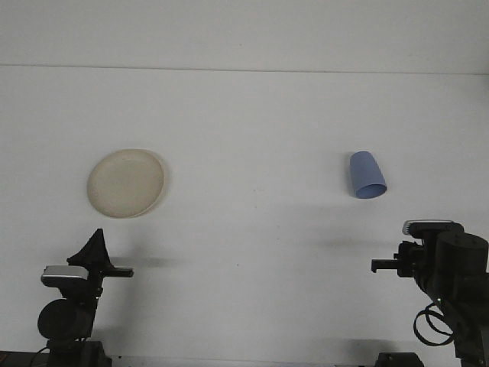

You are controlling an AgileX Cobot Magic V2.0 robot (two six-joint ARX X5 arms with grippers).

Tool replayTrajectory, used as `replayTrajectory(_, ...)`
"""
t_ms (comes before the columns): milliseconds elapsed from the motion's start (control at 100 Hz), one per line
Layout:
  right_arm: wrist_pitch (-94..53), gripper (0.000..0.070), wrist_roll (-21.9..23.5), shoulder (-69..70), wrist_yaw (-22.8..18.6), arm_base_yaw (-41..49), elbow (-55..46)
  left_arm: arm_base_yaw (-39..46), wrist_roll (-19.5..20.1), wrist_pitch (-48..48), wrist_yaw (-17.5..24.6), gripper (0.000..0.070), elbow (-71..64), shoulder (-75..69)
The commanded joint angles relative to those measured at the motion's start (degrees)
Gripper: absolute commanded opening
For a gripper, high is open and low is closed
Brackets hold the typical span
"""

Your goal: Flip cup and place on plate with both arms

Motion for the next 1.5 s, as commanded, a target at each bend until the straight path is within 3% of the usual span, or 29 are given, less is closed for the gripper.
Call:
replayTrajectory(0, 0.50, 0.0189, 0.04, 0.28, 0.02, 0.00, 1.20, 0.09, -0.11, 0.59, 0.09, 0.0011, -1.14, -0.11)
replayTrajectory(130, 0.50, 0.0488, 0.04, 0.26, 0.00, 0.00, 1.20, 0.09, -0.11, 0.59, 0.09, 0.0011, -1.14, -0.11)
replayTrajectory(210, 0.50, 0.0584, 0.07, 0.22, 0.02, 0.00, 1.20, 0.09, -0.13, 0.59, 0.09, 0.0011, -1.14, -0.11)
replayTrajectory(450, 2.56, 0.0584, 0.07, 0.26, 0.02, 0.00, 1.20, 0.09, -0.13, 0.59, 0.09, 0.0011, -1.14, -0.11)
replayTrajectory(990, 27.52, 0.0583, -1.75, 13.66, -0.22, -1.49, 0.22, 0.09, -0.11, 0.59, 0.09, 0.0011, -1.14, -0.11)
replayTrajectory(1490, 58.95, 0.0584, -0.46, 20.61, -0.79, -5.97, -20.74, 0.09, -0.13, 0.59, 0.09, 0.0011, -1.14, -0.11)
